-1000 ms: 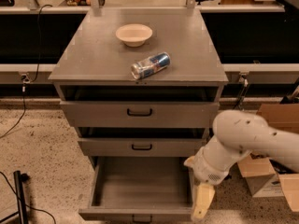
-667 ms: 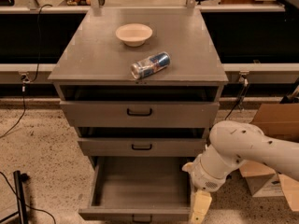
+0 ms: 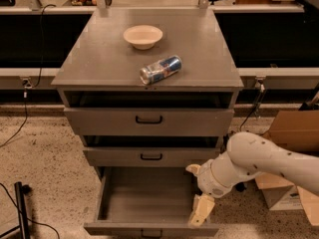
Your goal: Close bottom drawer
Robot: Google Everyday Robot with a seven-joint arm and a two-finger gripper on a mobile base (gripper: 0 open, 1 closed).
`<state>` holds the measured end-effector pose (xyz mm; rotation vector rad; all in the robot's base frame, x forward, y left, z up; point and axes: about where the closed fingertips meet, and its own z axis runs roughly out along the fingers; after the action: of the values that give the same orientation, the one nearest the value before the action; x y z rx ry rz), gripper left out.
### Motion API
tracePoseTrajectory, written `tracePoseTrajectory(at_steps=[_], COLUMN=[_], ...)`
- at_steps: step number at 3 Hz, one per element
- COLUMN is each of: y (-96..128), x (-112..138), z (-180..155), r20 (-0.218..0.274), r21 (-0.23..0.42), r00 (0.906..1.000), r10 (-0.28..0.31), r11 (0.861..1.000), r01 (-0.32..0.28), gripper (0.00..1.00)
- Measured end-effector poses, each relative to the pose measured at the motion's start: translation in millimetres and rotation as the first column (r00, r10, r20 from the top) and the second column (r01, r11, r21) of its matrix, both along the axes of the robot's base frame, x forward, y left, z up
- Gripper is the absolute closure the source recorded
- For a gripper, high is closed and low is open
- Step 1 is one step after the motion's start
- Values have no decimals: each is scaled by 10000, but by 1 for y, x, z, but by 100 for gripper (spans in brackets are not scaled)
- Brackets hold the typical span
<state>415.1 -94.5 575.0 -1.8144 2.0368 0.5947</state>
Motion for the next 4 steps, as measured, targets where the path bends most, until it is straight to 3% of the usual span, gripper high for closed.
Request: tracePoseTrajectory(at_steps=[1,2,3,4], y=[15,14,23,53], x=[18,26,32,21], z=[-11,-9,-37,-85], r20=[1890,2066,1715,1832], r21=[1136,1092,942,1345], r00=[9809,9763,9846,9826], r10=[-459,-639,-348,294], r11=[9932,9931,9954,9894], r01=[246,419,188,-547], gripper=[0,0,0,0])
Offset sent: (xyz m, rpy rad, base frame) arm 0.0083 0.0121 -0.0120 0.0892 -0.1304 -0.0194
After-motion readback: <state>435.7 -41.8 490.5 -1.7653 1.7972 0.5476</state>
